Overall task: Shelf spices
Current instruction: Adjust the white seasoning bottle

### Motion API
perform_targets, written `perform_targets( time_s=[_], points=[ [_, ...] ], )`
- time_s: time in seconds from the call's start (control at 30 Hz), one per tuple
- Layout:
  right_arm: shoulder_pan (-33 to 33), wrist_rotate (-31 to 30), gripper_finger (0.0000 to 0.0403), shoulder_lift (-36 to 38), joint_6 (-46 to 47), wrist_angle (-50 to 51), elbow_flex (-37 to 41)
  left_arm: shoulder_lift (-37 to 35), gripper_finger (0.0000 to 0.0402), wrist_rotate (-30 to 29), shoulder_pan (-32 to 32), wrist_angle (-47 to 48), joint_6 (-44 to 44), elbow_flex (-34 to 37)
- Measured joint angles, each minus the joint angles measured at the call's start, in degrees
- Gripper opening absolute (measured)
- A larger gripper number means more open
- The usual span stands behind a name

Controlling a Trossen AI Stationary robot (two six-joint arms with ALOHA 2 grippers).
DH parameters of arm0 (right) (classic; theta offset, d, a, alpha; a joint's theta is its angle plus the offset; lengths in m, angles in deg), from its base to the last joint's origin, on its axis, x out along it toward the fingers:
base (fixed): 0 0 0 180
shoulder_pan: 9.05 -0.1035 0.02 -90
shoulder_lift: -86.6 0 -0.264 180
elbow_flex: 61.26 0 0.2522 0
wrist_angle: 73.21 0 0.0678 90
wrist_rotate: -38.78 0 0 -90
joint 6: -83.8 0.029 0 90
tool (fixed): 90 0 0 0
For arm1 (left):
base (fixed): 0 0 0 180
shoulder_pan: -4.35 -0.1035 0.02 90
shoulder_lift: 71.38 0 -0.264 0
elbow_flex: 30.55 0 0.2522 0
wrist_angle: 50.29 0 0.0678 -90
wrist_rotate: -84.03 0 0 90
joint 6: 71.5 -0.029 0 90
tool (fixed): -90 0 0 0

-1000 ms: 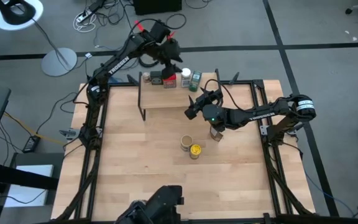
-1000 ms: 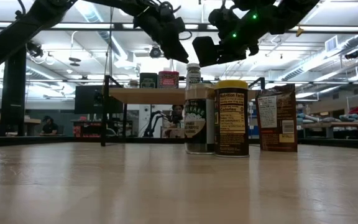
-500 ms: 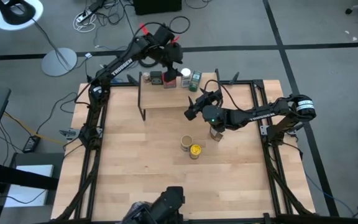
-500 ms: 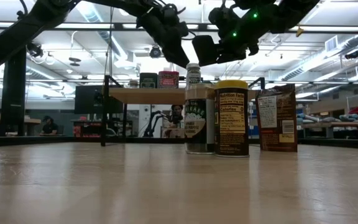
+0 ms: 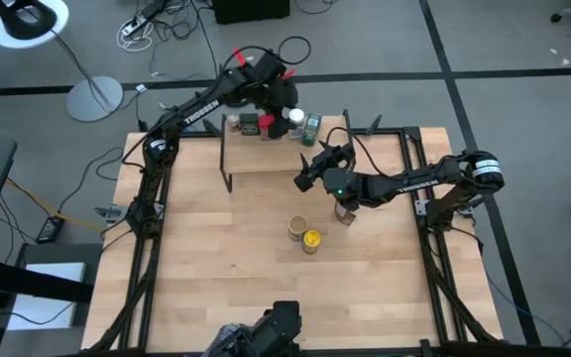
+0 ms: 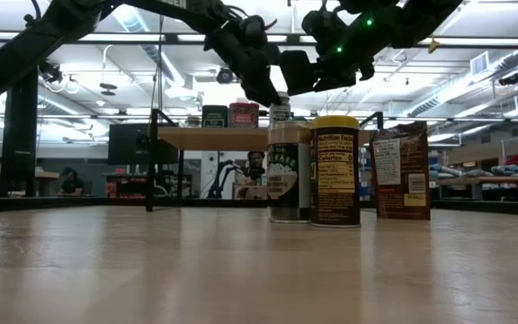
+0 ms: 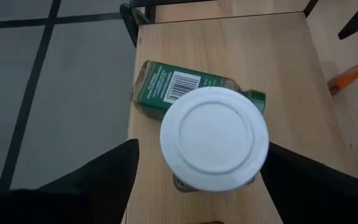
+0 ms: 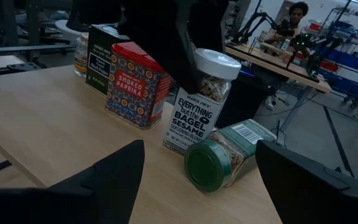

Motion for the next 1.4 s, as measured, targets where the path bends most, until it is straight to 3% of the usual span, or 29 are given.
perform_targets(
  time_s=[0.3,0.7,1.4],
  points=[
    [0.0,0.0,0.0307,0.0,0.0,0.0,0.0,0.0,0.0314,1.4,0.2,0.0,0.0,0.0],
    [0.0,0.0,0.0307,0.0,0.0,0.0,0.0,0.0,0.0198,2.5,0.8,-0.1,0.3,0.0],
    [0.0,-0.1,0.0307,0.0,0.0,0.0,0.0,-0.2,0.0198,1.9,0.9,3.0,3.2,-0.5]
  ],
)
